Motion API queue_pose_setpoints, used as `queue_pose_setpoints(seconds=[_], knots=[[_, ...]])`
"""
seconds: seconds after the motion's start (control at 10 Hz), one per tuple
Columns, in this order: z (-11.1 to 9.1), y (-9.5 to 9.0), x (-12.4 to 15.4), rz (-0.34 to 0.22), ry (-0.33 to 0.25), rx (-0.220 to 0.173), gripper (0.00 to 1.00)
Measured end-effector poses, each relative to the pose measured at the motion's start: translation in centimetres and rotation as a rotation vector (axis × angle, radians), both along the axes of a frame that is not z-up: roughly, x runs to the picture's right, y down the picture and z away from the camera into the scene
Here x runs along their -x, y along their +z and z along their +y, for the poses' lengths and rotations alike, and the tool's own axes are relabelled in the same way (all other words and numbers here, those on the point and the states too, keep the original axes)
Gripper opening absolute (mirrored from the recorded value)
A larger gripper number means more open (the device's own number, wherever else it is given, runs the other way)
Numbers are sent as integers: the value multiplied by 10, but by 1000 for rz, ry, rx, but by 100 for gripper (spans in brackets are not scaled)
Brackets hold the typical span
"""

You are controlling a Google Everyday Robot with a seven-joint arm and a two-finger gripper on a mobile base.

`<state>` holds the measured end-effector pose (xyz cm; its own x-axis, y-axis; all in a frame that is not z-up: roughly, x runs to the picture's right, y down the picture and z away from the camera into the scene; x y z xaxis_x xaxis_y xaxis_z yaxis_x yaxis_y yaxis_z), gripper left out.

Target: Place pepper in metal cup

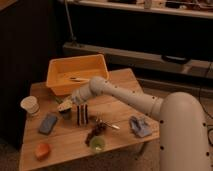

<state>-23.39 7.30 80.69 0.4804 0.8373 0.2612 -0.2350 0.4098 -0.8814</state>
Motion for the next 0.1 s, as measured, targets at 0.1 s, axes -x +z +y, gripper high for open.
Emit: queue_pose_setpoints(seconds=[0.1], knots=[[-6, 0, -6, 30, 14, 37, 80]])
